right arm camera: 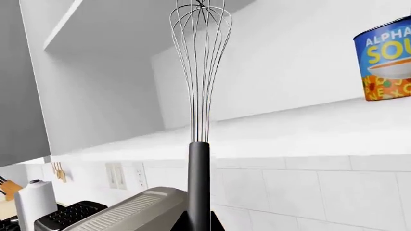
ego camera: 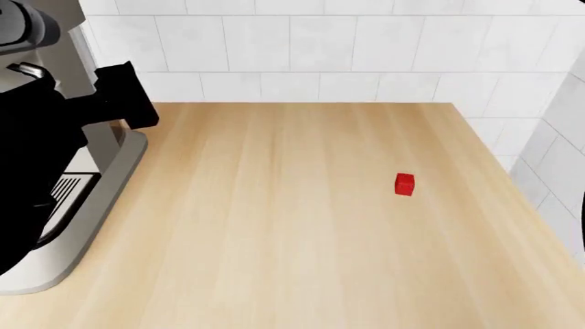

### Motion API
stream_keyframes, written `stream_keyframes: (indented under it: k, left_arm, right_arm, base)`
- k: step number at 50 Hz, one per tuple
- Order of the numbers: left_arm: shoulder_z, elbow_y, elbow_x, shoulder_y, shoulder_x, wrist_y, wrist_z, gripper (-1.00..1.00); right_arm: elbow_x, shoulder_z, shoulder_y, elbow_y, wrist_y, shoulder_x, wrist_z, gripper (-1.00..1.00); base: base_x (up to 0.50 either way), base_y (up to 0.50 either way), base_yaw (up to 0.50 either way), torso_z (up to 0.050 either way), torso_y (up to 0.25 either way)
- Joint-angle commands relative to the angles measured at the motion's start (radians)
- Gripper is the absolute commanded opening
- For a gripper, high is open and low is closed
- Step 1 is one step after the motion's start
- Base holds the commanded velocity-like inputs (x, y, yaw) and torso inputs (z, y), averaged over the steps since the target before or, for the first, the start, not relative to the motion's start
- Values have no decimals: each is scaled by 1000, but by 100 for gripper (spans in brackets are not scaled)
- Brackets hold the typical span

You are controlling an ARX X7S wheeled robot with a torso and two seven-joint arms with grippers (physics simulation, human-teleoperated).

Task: Pick the whisk from the counter and place it in the cabinet.

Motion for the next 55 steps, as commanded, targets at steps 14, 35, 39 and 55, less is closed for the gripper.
stream_keyframes:
  k: [14, 35, 39, 55]
  left_arm:
    - [13, -7, 8, 0, -3, 15, 6, 100]
    - [14, -3, -4, 4, -12, 26, -2, 100]
    - [15, -3, -4, 6, -13, 29, -2, 100]
    - [22, -4, -4, 7, -16, 37, 0, 100]
  right_arm:
    - [20, -23, 129, 161, 5, -55, 13, -100]
    - [-25, -42, 276, 310, 10, -115, -97, -100]
    - [-58, -53, 287, 339, 7, -120, -134, -100]
    - [-81, -85, 334, 468, 10, -142, -118, -100]
  base:
    - [0, 0, 0, 0, 0]
    - [0, 0, 0, 0, 0]
    - [0, 0, 0, 0, 0]
    - [0, 0, 0, 0, 0]
